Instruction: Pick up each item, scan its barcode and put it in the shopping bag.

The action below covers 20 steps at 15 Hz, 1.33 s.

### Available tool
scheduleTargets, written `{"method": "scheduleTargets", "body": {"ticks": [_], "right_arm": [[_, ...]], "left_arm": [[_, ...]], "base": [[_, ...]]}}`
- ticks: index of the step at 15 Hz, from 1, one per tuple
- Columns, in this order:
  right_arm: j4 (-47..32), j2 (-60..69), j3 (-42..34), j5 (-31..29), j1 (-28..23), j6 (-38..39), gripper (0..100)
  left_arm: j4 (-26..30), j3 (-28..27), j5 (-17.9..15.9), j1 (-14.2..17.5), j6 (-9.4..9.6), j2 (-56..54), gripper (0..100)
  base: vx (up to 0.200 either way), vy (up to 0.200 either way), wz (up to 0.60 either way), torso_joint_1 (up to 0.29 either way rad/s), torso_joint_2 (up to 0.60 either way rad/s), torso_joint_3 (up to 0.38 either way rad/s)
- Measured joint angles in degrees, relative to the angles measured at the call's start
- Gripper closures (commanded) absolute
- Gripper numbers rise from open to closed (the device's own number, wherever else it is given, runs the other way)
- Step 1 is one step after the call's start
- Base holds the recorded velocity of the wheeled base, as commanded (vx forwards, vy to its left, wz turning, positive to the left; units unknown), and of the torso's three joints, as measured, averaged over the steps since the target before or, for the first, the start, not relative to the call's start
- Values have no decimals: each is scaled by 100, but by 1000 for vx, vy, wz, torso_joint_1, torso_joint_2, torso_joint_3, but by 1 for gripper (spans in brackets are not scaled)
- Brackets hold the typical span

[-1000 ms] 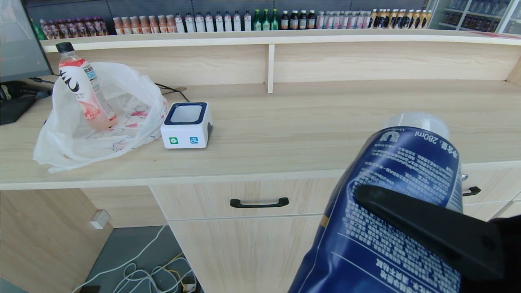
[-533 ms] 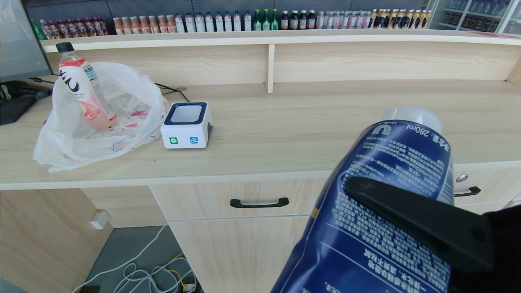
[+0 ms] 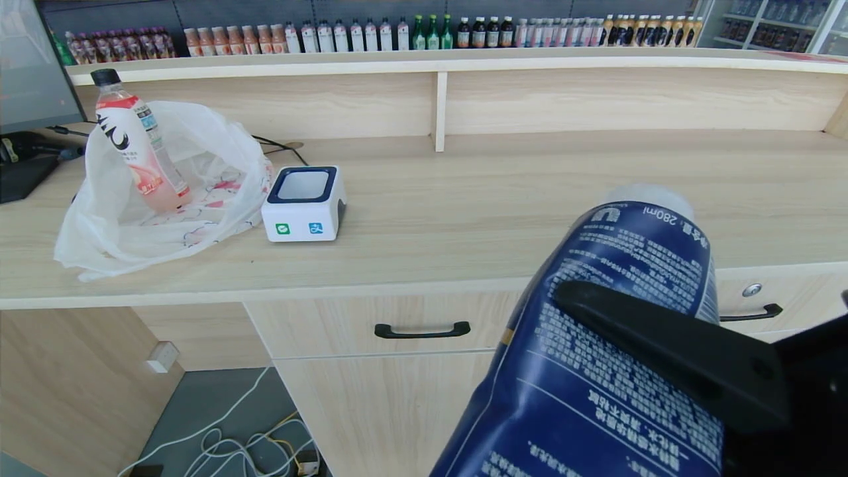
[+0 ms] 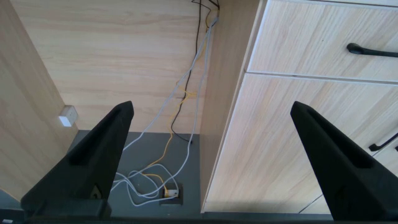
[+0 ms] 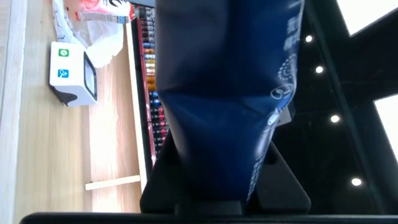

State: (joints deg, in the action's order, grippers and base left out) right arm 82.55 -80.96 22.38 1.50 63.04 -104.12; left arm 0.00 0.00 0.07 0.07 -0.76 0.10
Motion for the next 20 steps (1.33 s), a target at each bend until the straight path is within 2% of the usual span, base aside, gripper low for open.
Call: {"method": "scheduleTargets", "body": {"ticks": [2,6,10,12,13,18,20], "right_arm": [[71,-66,-89,-205,-44,490,100],[77,-217,-266,-905,-52,2141,100],[77,-201,-428,-1929,-85,3217,100],[73,-176,-452,-1968,-77,3462,100],[62,-201,-439,-1968,-77,3819,100],[0,-496,-411,-1937,135,5932,100],[-4,-680,-288,-1940,157,7035,100]], "left_arm": [[0,0,0,0,-2,0,0],[0,0,0,0,-2,0,0],[0,0,0,0,0,0,0],[0,0,0,0,0,0,0],[0,0,0,0,0,0,0],[0,0,0,0,0,0,0],[0,0,0,0,0,0,0]], "base": [[0,0,0,0,0,0],[0,0,0,0,0,0],[0,0,0,0,0,0],[0,0,0,0,0,0],[0,0,0,0,0,0],[0,0,0,0,0,0],[0,0,0,0,0,0]]}}
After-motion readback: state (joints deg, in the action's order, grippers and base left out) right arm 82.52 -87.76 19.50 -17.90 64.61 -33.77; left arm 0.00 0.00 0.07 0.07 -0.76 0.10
